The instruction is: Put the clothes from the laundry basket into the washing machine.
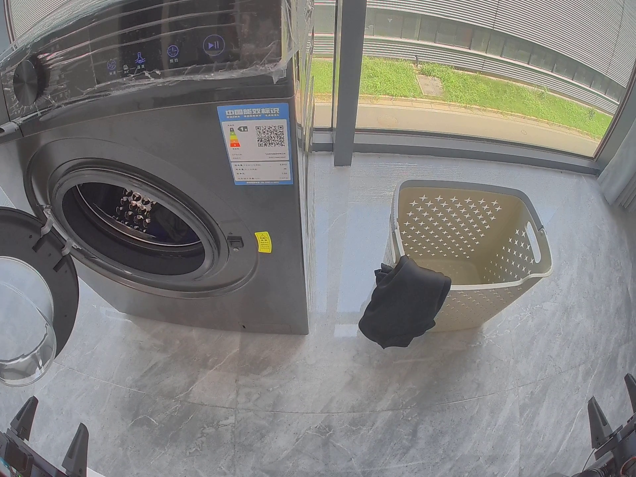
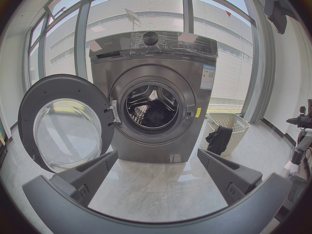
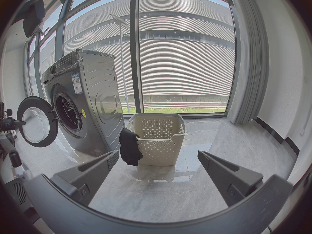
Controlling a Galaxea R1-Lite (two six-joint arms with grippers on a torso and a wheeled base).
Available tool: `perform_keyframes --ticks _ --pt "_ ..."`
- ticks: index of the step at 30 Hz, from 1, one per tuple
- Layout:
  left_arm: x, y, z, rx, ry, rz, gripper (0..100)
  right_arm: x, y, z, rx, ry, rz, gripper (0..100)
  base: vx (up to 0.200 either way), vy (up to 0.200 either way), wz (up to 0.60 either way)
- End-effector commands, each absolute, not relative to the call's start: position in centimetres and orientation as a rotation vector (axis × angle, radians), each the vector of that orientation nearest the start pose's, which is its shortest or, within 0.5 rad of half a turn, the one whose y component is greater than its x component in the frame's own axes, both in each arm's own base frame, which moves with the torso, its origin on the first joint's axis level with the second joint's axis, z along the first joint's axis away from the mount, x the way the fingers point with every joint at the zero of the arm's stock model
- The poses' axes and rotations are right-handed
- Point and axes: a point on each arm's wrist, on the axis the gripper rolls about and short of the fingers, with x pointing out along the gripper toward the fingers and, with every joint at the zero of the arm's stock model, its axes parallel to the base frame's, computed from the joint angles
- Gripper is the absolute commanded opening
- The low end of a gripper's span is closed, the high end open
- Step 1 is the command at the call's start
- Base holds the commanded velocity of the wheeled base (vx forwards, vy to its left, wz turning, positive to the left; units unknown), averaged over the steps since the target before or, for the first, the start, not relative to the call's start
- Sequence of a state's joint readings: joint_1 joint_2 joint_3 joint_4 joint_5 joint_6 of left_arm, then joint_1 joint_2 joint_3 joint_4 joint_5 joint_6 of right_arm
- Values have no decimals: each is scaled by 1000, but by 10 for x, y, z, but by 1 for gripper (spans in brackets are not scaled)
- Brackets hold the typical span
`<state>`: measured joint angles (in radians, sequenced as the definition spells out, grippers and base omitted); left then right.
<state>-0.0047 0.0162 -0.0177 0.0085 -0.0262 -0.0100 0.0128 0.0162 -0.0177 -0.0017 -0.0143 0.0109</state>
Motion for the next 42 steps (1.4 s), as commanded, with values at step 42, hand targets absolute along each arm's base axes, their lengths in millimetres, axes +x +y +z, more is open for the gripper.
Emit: perform_keyframes --ticks 42 --pt "-23 -1 75 -3 5 -32 100 -23 -1 76 11 -2 -3 100 0 -71 -29"
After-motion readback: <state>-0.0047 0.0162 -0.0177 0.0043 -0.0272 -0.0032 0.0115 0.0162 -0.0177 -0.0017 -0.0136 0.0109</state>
